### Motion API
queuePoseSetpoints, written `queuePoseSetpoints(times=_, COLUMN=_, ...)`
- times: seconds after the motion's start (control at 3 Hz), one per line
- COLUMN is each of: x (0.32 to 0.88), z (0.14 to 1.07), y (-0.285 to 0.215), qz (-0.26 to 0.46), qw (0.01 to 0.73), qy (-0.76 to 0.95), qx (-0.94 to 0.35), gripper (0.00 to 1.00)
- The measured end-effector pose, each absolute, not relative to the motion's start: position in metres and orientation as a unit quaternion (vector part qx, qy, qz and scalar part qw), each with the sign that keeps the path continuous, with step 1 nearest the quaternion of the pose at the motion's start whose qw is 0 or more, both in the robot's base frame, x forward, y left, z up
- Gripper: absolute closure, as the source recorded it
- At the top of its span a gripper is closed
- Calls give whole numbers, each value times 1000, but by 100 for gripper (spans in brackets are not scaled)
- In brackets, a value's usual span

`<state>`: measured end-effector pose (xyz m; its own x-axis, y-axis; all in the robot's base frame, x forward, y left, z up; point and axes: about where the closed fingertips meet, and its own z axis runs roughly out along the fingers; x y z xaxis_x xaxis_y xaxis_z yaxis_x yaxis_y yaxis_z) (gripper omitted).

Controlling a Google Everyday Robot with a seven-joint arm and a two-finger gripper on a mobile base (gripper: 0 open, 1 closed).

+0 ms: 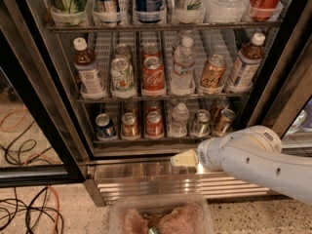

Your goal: Pick water bottle from bottom shelf of fridge

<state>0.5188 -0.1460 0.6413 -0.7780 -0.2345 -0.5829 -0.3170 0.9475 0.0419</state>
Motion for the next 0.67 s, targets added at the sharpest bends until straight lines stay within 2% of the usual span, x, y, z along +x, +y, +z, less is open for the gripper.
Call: queuePoseSetpoints(times=0.67, x=538, z=632, y=-121, qz=126, qw=347, qy=921, qx=-128, gripper=0)
